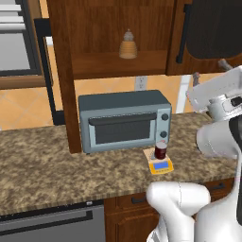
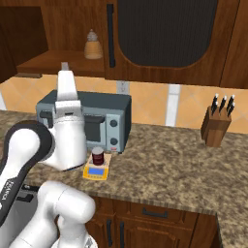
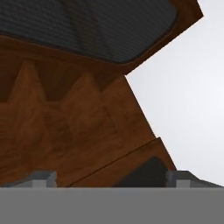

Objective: Pick the canned food and place it on the digital scale for weighing, and close the cabinet.

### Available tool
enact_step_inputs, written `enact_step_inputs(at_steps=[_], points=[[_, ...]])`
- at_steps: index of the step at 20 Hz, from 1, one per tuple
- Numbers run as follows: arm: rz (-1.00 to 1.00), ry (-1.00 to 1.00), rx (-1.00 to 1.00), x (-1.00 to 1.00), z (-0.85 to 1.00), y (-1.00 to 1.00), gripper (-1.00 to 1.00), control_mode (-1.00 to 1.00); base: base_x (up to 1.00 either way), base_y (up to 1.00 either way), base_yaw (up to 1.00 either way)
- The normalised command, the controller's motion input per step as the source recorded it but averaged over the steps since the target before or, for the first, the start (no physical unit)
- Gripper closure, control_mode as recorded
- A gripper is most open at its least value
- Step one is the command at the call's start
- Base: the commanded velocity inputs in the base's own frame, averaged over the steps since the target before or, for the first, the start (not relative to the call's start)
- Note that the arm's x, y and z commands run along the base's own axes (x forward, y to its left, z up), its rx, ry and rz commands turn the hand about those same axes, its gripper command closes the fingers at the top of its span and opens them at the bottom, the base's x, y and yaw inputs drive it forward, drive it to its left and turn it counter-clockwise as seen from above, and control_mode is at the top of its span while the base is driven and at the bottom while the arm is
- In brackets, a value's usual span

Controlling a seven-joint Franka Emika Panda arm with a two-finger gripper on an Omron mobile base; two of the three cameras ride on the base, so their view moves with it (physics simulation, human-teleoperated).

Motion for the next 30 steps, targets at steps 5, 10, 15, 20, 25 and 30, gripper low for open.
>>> enact_step_inputs(at_steps=[5, 10, 15, 20, 25, 30], points=[[0.00, 0.07, 0.25, -0.44, -0.28, 0.68, -1.00, -1.00, 0.00, 0.00, 0.00], [0.00, 0.22, 0.27, -0.54, -0.65, 0.85, -1.00, -1.00, 0.00, 0.00, 0.00], [0.00, 0.21, 0.10, -0.66, -0.61, 0.61, -1.00, -1.00, 0.00, 0.00, 0.00], [0.11, 0.13, 0.13, -1.00, 0.17, -0.84, -1.00, -1.00, 0.00, 0.00, 0.00], [0.14, 0.08, 0.20, -1.00, 0.16, -0.75, -1.00, -1.00, 0.00, 0.00, 0.00], [0.08, -0.04, 0.00, -1.00, -0.13, 0.13, -1.00, -1.00, 0.00, 0.00, 0.00]])
